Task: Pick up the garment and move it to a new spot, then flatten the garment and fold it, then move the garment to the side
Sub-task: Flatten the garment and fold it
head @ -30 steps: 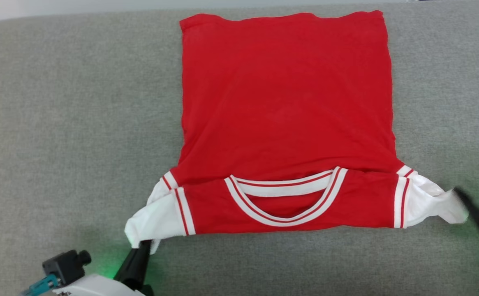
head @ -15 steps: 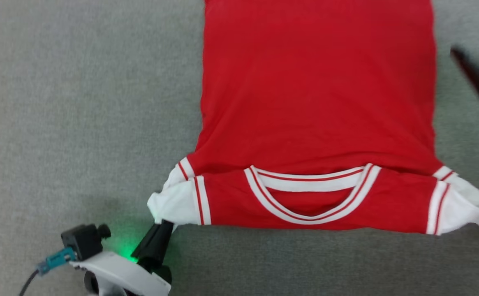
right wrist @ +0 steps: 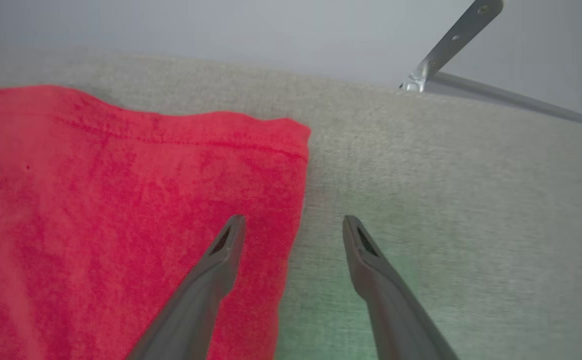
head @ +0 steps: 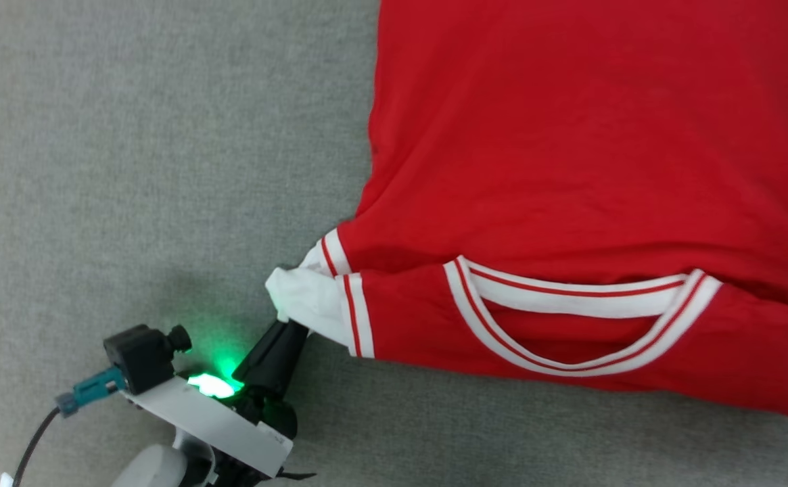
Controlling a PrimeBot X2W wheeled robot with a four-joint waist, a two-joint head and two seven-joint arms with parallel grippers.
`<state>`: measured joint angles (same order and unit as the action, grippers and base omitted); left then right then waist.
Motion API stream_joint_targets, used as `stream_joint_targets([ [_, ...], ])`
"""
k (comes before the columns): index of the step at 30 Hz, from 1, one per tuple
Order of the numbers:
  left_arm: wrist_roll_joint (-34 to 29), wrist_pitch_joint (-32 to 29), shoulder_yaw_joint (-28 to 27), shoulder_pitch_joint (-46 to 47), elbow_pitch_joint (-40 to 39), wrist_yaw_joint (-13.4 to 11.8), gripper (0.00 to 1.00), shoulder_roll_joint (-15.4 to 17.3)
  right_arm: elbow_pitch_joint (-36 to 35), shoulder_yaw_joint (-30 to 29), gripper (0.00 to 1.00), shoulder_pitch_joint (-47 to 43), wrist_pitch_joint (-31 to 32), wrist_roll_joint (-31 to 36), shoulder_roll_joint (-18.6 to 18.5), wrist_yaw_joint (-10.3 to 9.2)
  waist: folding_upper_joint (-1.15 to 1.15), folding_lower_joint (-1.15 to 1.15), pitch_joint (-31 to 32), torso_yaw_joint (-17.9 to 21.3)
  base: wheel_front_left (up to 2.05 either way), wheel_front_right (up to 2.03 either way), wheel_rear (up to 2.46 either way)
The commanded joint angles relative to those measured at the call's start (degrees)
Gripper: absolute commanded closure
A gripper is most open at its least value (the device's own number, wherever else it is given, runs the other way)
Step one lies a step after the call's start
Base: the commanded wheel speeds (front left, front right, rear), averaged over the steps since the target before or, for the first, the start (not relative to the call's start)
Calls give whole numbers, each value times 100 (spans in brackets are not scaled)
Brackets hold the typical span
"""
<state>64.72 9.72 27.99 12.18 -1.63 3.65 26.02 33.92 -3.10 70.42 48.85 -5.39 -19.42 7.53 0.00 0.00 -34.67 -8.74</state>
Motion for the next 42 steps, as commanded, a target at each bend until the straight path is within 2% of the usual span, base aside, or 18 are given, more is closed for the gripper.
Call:
stream_joint_targets([
  [1,98,-184,19,149,547,-65,100,-63,132,-17,0,108,-11,55,69,-9,0,0,-291,-194,0,0,0],
  [10,45,-131,6,333,814,37,100,0,984,-109,0,288,-172,389,267,-8,0,0,-488,-197,0,0,0],
  [11,40,-125,14,349,835,40,100,-3,1049,-152,51,306,-187,412,293,-8,0,0,-492,-190,0,0,0],
  [13,36,-115,23,390,883,58,100,-24,1158,-141,100,324,-242,445,322,-7,0,0,-478,-177,0,0,0],
  [21,-22,14,86,565,963,180,100,-139,1346,-207,100,128,-795,264,234,-9,0,0,31,-106,0,0,0],
  [26,31,21,94,481,959,177,100,-171,1190,465,100,-307,-939,-299,87,-9,0,0,466,84,0,0,0],
  [29,39,33,129,421,984,153,100,-212,919,945,100,-723,-828,-838,-133,-9,0,0,730,213,0,0,0],
  [33,42,62,110,328,956,84,100,-186,138,1644,100,-1430,-531,-1635,-583,-9,0,0,1037,398,0,0,0],
  [35,57,60,97,286,939,64,100,-159,-379,1886,100,-1851,-351,-2016,-935,-9,0,0,1172,468,0,0,0],
  [38,81,49,82,200,907,38,100,-108,-1228,2018,100,-2564,-110,-2537,-1351,-9,0,0,1373,581,0,0,0],
  [42,39,25,82,115,858,-17,100,-16,-2277,1895,100,-3612,237,-2965,-1760,-9,0,0,1581,751,0,0,0],
])
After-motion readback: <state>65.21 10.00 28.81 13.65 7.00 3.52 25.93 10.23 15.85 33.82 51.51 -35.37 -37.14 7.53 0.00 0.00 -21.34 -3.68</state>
